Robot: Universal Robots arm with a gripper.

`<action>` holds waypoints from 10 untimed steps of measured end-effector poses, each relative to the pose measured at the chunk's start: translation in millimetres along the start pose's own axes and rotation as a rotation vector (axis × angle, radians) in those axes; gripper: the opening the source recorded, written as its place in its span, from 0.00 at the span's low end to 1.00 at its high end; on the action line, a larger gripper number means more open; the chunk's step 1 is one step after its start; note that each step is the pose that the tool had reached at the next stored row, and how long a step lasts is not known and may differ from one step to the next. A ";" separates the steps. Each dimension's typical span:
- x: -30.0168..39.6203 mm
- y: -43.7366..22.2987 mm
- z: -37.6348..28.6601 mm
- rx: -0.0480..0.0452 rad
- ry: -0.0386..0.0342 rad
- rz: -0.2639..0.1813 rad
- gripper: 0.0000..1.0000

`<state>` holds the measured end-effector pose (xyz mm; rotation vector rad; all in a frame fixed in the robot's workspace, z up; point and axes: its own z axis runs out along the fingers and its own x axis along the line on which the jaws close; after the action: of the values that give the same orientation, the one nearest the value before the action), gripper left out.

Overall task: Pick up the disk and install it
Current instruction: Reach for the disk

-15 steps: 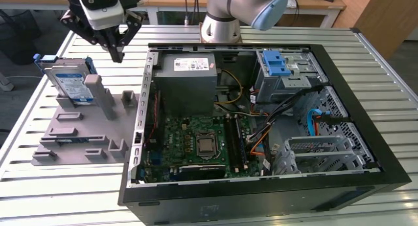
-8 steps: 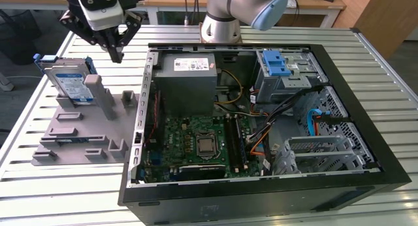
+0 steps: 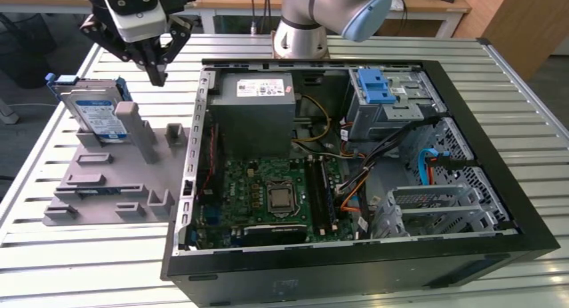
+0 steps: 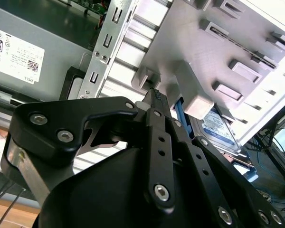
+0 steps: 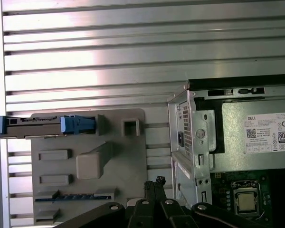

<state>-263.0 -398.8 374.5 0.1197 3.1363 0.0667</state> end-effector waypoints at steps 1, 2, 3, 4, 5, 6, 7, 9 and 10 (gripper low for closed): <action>0.3 0.0 0.1 0.0000 0.0000 0.000 0.11; 0.5 0.0 0.2 0.0000 0.0002 0.000 0.11; 0.7 -0.1 0.3 0.0000 0.0003 0.000 0.11; 0.9 -0.1 0.3 0.0001 0.0005 0.000 0.11; 1.1 -0.1 0.4 0.0000 0.0006 0.000 0.11; 1.4 -0.1 0.4 0.0001 0.0007 0.000 0.11; 1.6 -0.1 0.5 0.0000 0.0007 0.000 0.11; 1.9 -0.2 0.7 0.0001 0.0012 0.000 0.11; 2.2 -0.2 0.8 0.0001 0.0013 0.000 0.11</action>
<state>-265.2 -398.8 373.7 0.1198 3.1376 0.0667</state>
